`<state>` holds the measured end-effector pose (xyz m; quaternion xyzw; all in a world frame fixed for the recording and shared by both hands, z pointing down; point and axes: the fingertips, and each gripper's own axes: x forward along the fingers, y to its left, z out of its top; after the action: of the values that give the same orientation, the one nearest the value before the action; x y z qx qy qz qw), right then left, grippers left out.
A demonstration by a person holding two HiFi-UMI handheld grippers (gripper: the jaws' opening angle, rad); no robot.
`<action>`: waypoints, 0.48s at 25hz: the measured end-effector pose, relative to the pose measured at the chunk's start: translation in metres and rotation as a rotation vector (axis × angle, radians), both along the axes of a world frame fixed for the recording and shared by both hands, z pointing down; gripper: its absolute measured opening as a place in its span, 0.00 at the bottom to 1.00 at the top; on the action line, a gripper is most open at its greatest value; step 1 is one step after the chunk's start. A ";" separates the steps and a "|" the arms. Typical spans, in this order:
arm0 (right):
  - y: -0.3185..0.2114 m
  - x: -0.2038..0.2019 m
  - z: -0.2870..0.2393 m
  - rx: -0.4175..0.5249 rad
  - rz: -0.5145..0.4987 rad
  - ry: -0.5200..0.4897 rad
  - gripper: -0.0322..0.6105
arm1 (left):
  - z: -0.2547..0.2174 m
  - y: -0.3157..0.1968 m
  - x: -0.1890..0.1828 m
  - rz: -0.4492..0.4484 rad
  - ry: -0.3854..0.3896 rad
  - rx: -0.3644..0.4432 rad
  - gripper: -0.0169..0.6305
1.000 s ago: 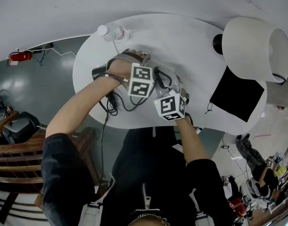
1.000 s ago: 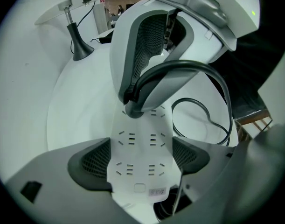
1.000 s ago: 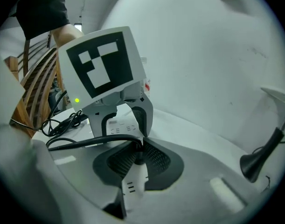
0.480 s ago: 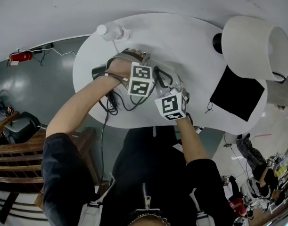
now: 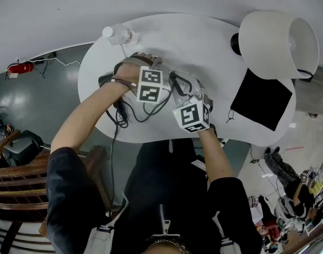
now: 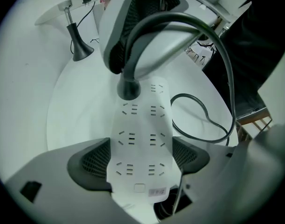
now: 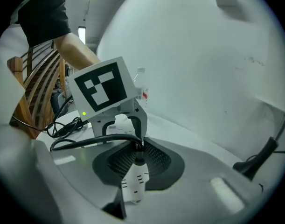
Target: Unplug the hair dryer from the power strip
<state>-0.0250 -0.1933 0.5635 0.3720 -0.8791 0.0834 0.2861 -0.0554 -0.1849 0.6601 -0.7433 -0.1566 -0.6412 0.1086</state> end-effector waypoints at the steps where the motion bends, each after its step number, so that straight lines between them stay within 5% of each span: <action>1: 0.002 0.001 0.001 -0.003 0.001 0.002 0.13 | 0.000 0.000 0.000 -0.001 0.006 -0.001 0.64; 12: 0.027 0.017 0.004 0.020 -0.001 0.046 0.13 | -0.012 0.006 -0.002 -0.054 0.062 0.064 0.63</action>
<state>-0.0083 -0.1661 0.5678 0.3761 -0.8733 0.0659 0.3026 -0.0570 -0.1790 0.6477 -0.7631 -0.1124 -0.6251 0.1199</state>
